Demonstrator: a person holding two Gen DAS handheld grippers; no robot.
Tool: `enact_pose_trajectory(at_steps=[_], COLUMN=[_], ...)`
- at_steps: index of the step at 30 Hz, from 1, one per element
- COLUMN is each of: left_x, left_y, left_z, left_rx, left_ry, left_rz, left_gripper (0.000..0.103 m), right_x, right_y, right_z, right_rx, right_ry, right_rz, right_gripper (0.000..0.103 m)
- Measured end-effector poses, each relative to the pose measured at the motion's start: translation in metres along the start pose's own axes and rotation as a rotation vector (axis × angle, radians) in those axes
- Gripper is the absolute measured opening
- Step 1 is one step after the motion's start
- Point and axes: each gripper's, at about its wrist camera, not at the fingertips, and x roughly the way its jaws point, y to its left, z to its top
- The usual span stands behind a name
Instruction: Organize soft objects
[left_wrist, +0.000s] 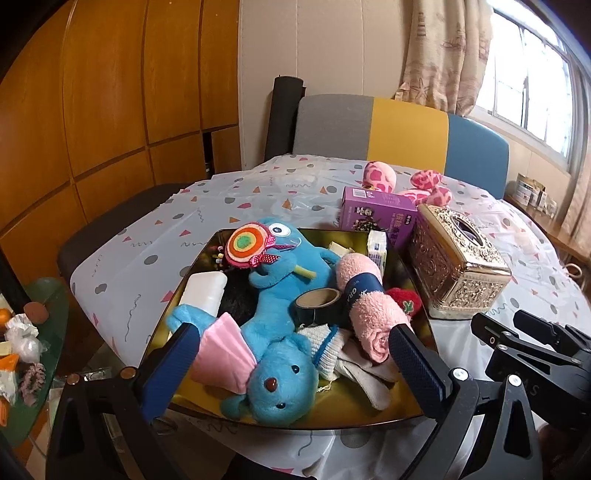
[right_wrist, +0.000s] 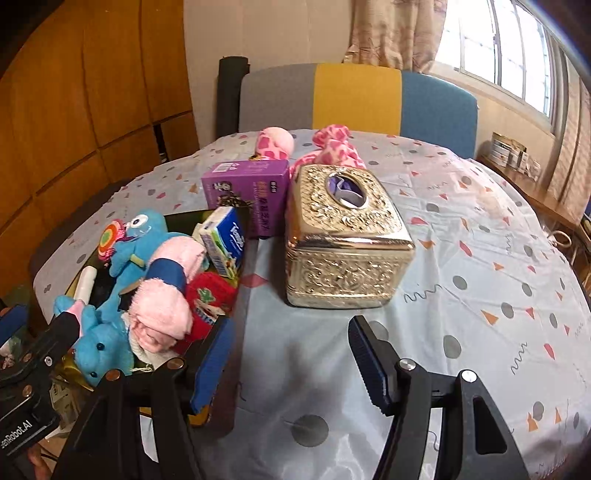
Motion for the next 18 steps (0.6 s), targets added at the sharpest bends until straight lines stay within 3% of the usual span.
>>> enact_pose_trajectory(at_steps=[18], left_x=[0.0002], left_y=[0.0016], left_z=[-0.0024], left_rx=[-0.006], left_ry=[0.019], left_rz=[0.007], left_gripper=[0.103], right_x=[-0.0073], right_y=[0.0031], right_z=[-0.0026], right_rx=[-0.014], right_ry=[-0.026], right_rz=[-0.014], right_gripper=[0.065])
